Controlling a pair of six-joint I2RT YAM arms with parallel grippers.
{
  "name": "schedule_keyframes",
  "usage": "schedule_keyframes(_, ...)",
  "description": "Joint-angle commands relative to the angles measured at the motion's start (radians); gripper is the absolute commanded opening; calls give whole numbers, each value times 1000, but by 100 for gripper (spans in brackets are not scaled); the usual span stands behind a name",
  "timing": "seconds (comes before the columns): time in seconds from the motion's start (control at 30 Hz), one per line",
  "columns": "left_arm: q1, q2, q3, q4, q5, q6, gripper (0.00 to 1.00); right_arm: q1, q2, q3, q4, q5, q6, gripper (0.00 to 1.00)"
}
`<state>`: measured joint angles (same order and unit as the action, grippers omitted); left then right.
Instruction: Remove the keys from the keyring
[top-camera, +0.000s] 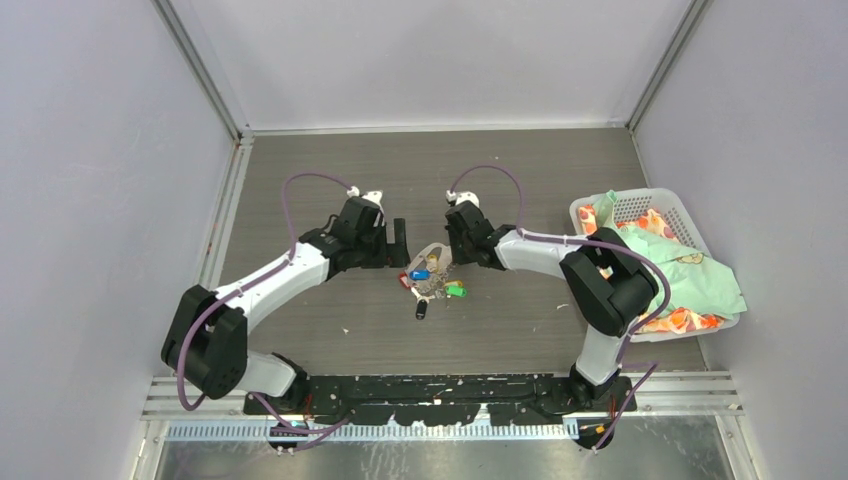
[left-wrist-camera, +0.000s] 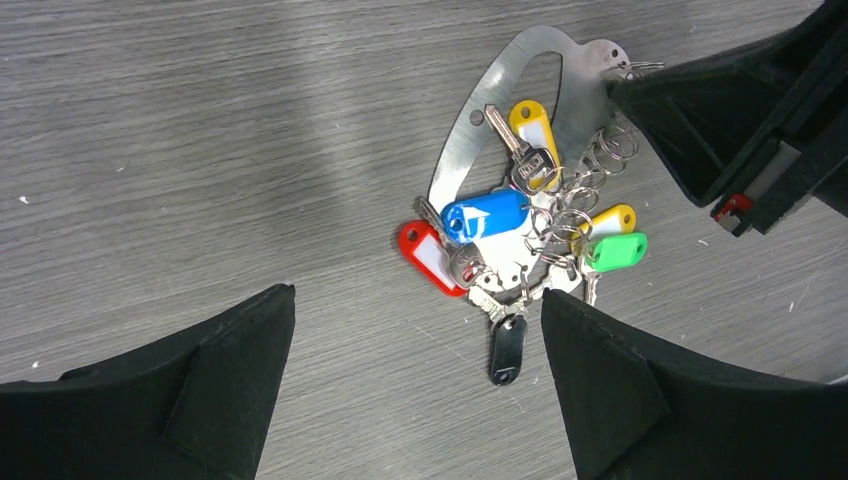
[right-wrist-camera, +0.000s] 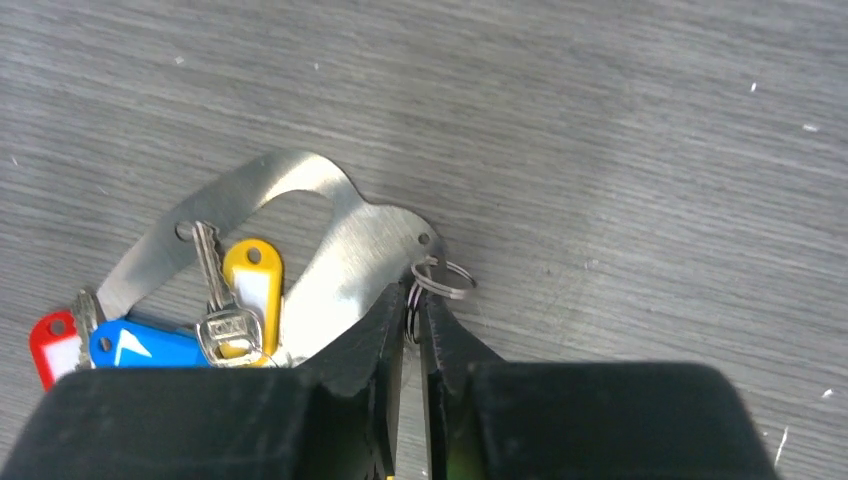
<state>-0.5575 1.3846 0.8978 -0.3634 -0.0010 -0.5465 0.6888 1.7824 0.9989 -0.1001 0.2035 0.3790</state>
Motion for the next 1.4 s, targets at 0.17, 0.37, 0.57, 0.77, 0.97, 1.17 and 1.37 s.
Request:
schedule_keyframes(0.17,14,-31,43,14,64,-21,94,30,-12,72,32,106,-97,1)
schedule_keyframes(0.37,27,-33,53,30,58,-29,93,54,-137,24,96,80,-121,1)
schedule_keyframes(0.57,56,-54,41,102,65,-9,87,76,-285,-54,225,4,-156,1)
schedule_keyframes(0.77,101,-63,42,284,148,97,71,85,-385,-94,287,-94,-181,1)
schedule_keyframes(0.97,108,-96,41,415,250,202,60,86,-461,-61,264,-161,-208,1)
schedule_keyframes(1.17,108,-157,16,426,312,238,60,88,-500,-18,218,-258,-218,1)
schedule_keyframes(1.37,119,-175,48,447,438,278,60,89,-588,48,137,-431,-219,1)
